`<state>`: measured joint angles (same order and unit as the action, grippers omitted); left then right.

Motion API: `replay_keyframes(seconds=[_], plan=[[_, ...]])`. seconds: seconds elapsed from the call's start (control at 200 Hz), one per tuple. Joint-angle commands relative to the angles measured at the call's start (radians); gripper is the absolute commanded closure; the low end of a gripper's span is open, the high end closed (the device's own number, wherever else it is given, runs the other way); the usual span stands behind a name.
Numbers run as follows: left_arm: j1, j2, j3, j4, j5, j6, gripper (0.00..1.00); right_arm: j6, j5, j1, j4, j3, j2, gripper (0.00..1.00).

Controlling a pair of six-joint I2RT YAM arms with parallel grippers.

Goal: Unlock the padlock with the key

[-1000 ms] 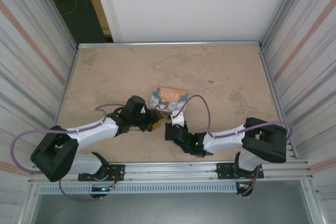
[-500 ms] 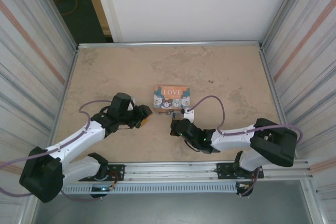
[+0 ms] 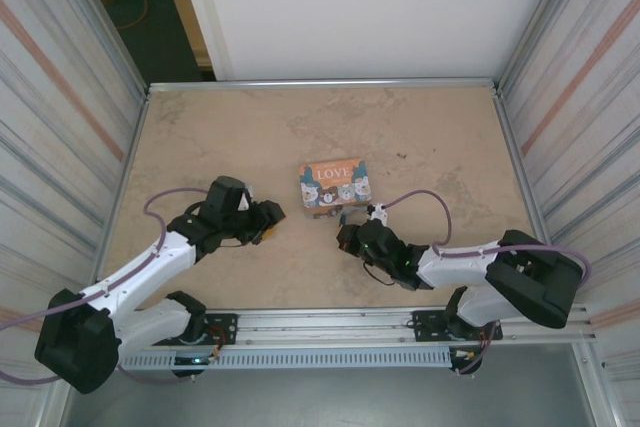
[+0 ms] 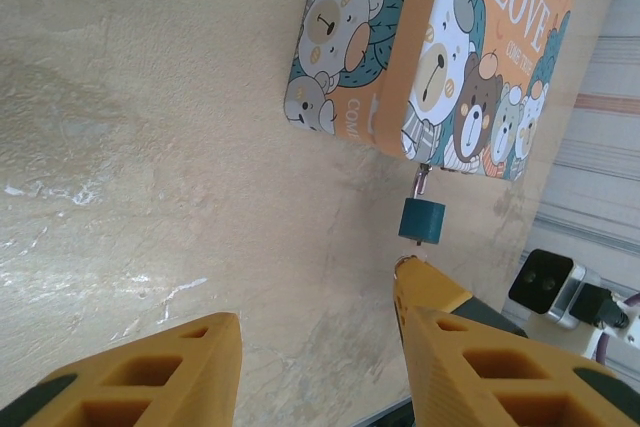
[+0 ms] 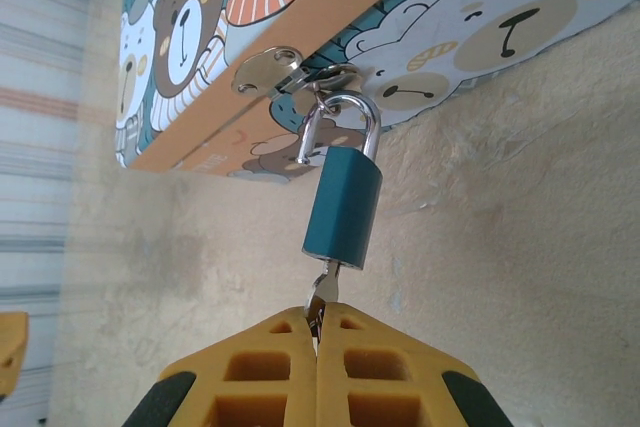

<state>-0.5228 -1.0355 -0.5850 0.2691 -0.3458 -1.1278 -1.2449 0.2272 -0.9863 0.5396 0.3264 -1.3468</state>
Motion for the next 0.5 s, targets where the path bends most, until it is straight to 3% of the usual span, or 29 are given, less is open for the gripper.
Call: replay_keyframes(seconds=[0.0,0.17,0.496], plan=[[0.012,0.008,-0.026,0.024,0.007,0.023,0.54,-0.066,-0.061,0.031,-0.015,-0.043,0.028,1.0],[0.016,0.005,-0.029,0.022,0.001,0.025,0.54,-0.071,-0.056,0.046,-0.079,-0.052,0.072,1.0],[0.048,-0.015,-0.064,0.043,-0.022,0.07,0.53,-0.016,-0.015,0.049,-0.325,-0.032,0.245,0.69]])
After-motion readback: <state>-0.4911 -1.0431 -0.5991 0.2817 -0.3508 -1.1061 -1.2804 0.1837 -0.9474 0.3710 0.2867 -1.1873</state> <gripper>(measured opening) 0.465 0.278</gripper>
